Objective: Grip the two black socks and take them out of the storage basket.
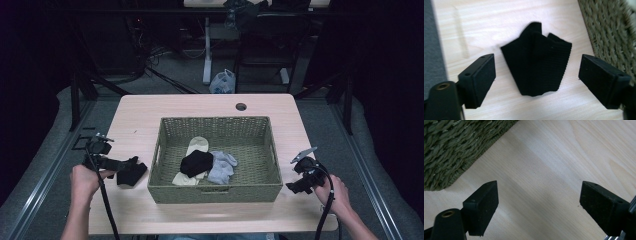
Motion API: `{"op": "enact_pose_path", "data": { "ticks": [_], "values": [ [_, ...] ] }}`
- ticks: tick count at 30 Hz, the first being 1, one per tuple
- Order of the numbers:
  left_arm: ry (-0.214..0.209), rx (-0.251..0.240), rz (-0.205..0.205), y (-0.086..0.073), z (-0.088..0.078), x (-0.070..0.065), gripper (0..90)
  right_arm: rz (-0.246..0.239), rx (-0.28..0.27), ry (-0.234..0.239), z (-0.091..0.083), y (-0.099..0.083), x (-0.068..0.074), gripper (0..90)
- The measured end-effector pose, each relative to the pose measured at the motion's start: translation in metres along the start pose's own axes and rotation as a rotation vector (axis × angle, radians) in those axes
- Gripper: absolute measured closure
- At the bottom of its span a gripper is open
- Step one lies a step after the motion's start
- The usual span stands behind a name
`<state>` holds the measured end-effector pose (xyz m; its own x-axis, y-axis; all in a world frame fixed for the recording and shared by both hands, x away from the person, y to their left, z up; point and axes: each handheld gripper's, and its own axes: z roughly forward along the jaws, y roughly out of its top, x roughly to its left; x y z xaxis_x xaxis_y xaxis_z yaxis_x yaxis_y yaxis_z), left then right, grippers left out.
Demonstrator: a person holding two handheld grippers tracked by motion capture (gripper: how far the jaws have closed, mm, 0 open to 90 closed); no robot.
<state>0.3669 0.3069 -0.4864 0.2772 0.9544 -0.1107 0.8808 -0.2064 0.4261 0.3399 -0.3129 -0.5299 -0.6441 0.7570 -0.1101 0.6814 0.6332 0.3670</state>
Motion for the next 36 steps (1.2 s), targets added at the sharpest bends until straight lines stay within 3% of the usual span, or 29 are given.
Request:
{"op": "enact_pose_path", "data": {
  "ticks": [3,4,7,12,14,22,36],
  "values": [
    [0.002,-0.034,-0.014,0.0,-0.012,0.002,7.8,-0.007,0.012,0.001,0.0,0.0,-0.001,15.1],
    [0.003,-0.053,-0.017,0.0,-0.016,0.002,6.6,0.038,-0.04,0.006,0.003,-0.003,0.002,15.1],
    [-0.008,-0.088,-0.01,0.003,-0.027,-0.003,2.6,0.009,0.0,-0.003,0.0,-0.002,-0.001,15.0],
    [-0.029,-0.152,0.023,0.01,-0.042,-0.02,0.0,0.002,0.004,-0.008,0.0,-0.001,0.001,15.0],
    [-0.034,-0.156,0.056,0.015,-0.047,-0.03,0.0,0.025,-0.013,-0.01,0.002,-0.002,0.001,15.1],
    [-0.079,-0.19,0.164,0.038,-0.057,-0.069,0.0,0.009,0.017,-0.017,0.001,-0.003,0.0,15.1],
    [-0.096,-0.173,0.305,0.086,-0.047,-0.124,0.0,0.015,0.007,-0.027,-0.002,-0.006,0.0,15.1]
  ]
}}
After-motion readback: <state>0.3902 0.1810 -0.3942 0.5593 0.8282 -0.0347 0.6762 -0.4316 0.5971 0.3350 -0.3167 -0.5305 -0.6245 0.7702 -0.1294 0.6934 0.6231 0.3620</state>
